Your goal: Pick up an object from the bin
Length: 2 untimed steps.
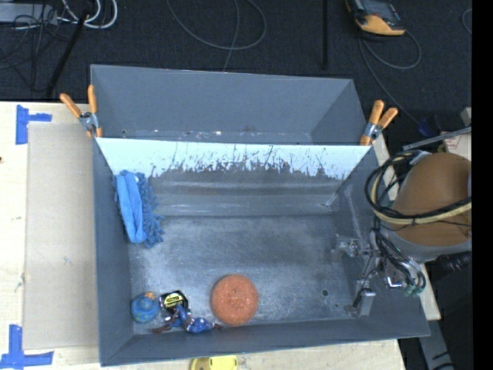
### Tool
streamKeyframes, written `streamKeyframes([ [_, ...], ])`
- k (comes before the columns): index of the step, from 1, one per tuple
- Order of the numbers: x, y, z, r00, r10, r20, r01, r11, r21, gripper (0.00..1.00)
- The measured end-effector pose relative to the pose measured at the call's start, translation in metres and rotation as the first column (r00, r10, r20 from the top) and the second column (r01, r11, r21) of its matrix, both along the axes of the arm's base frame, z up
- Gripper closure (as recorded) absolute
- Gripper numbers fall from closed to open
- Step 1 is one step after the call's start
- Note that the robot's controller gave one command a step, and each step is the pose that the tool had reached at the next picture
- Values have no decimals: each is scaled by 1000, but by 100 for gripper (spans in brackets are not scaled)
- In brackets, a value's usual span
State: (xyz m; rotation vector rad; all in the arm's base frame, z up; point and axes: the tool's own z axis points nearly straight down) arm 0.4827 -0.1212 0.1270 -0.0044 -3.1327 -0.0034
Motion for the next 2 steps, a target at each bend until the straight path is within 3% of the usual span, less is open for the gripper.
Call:
streamKeyframes([
  [1,2,0,4,1000,4,7,-4,1000,-1,0],
  [2,8,42,4,998,60,6,-60,998,-3,0],
])
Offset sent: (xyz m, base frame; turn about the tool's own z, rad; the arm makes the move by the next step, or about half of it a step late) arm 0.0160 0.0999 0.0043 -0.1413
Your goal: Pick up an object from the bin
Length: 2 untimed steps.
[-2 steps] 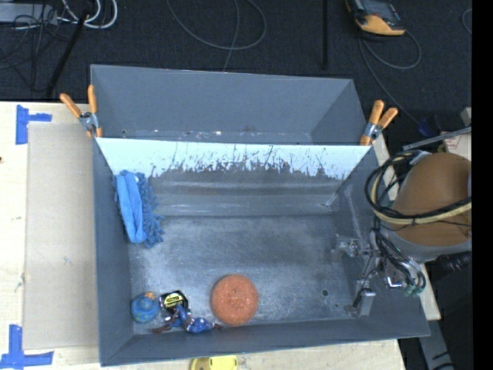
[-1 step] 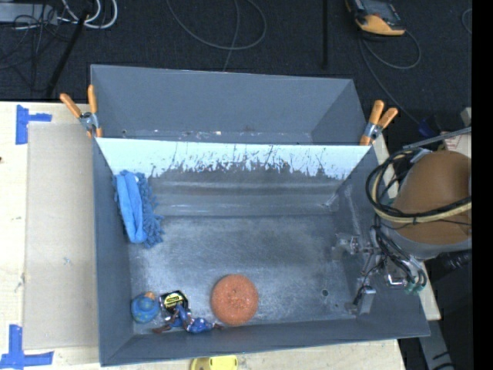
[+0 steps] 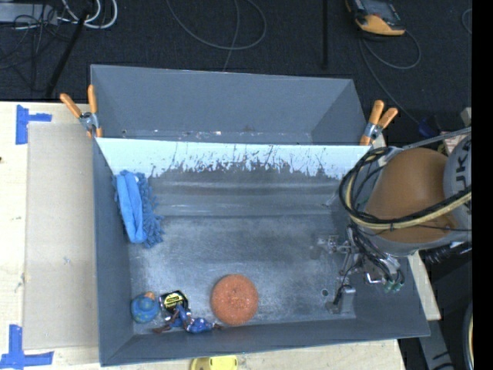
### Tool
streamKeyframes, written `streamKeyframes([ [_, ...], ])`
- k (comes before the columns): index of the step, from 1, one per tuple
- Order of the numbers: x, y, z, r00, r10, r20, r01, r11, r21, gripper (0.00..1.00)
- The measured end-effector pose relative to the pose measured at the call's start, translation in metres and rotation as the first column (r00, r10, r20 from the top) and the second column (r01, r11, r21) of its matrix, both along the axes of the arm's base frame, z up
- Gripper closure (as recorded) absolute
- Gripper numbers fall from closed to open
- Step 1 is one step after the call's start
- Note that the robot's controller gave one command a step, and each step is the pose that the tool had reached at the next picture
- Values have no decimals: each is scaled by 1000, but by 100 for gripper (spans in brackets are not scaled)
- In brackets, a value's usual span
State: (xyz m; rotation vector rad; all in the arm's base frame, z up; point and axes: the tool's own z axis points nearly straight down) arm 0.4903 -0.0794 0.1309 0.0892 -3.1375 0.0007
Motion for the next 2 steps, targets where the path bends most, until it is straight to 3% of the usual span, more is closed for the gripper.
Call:
streamKeyframes([
  [1,27,37,-37,1000,21,8,-21,1000,1,0],
  [2,13,53,-54,997,80,-7,-80,997,3,0],
])
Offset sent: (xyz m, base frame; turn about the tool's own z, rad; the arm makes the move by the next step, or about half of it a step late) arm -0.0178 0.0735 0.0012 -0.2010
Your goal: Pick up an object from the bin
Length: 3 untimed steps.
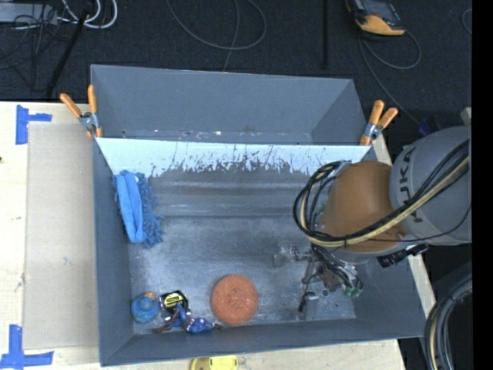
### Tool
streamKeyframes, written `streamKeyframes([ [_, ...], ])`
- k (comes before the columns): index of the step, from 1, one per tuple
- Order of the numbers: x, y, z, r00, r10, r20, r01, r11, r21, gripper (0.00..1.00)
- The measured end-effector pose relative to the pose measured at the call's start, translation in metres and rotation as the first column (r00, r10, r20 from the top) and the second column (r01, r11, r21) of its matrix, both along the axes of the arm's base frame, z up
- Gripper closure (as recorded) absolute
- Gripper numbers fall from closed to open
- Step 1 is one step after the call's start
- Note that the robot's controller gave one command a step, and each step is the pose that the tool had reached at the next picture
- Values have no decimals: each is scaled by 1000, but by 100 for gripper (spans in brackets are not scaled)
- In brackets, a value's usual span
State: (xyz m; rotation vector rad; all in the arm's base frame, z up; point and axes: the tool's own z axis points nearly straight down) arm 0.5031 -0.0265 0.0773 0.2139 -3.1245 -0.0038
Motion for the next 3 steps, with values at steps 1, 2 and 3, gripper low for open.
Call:
streamKeyframes([
  [1,41,40,14,999,31,7,-31,1000,-3,0],
  [2,66,70,4,1000,17,18,-17,1000,0,0],
  [3,29,102,-3,994,112,8,-112,994,-2,0],
])
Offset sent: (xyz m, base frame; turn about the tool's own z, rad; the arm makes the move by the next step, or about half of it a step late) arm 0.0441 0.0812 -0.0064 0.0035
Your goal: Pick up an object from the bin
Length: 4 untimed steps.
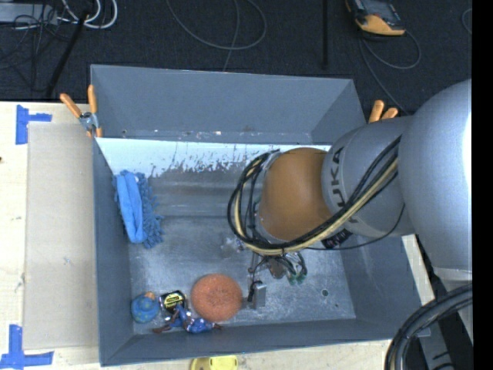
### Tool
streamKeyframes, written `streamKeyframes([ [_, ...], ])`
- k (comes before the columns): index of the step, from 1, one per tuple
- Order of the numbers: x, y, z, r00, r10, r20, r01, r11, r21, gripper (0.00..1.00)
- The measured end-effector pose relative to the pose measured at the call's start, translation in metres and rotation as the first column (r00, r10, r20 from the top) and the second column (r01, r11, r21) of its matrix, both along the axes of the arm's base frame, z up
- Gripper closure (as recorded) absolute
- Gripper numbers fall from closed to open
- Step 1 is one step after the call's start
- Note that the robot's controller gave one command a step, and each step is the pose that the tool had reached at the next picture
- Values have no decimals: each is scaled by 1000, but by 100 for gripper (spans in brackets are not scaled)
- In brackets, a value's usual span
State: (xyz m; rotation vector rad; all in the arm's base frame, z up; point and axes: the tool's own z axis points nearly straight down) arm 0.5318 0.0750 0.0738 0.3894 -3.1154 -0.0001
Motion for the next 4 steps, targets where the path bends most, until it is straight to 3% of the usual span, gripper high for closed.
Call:
streamKeyframes([
  [1,-22,9,-3,976,217,0,-217,976,2,0],
  [2,-24,37,-2,990,142,1,-142,990,0,0],
  [3,-9,70,-5,947,322,2,-322,947,1,100],
  [4,-9,70,-5,946,323,2,-323,946,1,100],
])
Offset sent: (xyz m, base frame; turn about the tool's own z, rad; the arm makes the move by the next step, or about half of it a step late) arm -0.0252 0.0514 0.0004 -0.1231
